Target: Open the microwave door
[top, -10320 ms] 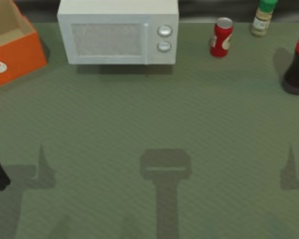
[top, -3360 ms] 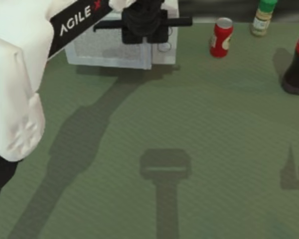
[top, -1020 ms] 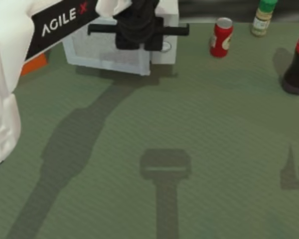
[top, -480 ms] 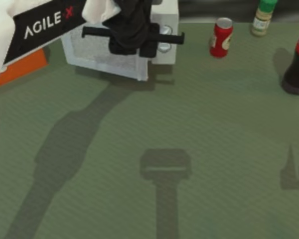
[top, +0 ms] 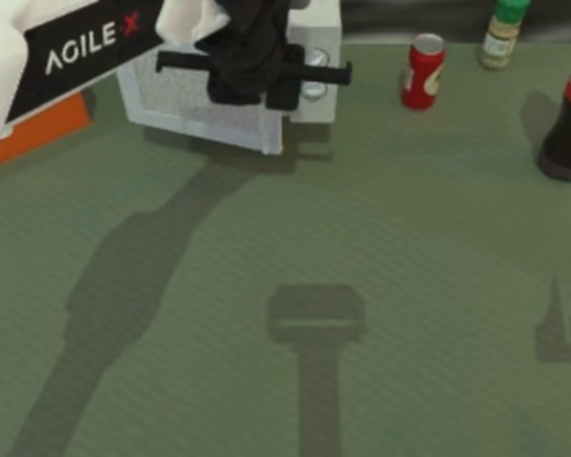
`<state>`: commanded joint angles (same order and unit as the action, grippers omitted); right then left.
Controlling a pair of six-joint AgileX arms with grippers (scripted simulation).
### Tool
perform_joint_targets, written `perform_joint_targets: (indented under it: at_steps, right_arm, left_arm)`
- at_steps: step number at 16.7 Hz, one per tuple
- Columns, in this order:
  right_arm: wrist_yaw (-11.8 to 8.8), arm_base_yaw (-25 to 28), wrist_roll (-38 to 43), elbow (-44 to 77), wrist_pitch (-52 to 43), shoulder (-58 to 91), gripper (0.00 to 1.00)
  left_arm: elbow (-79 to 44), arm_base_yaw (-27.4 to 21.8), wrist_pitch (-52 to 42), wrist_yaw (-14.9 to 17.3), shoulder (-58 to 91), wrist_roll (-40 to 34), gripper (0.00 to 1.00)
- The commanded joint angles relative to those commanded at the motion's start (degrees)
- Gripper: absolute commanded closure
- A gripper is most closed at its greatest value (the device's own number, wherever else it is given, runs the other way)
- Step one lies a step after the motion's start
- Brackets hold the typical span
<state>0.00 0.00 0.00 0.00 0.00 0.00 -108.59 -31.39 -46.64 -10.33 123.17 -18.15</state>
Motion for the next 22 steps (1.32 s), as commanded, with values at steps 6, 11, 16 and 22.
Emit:
perform_joint_targets:
  at_steps: [6, 11, 16, 22]
  right_arm:
    - [0.0, 0.0, 0.0, 0.0, 0.0, 0.0, 0.00]
    - [0.0, 0.0, 0.0, 0.0, 0.0, 0.0, 0.00]
    - [0.0, 0.0, 0.0, 0.0, 0.0, 0.0, 0.00]
    - [0.0, 0.0, 0.0, 0.0, 0.0, 0.0, 0.00]
  left_arm:
    - [0.0, 0.0, 0.0, 0.0, 0.0, 0.0, 1.00]
    - [0.0, 0.0, 0.0, 0.0, 0.0, 0.0, 1.00]
    - [0.0, -0.4, 0.0, 0.4, 0.1, -0.2, 1.00]
    - [5.9, 0.8, 2.8, 2.3, -3.8, 4.4, 1.00]
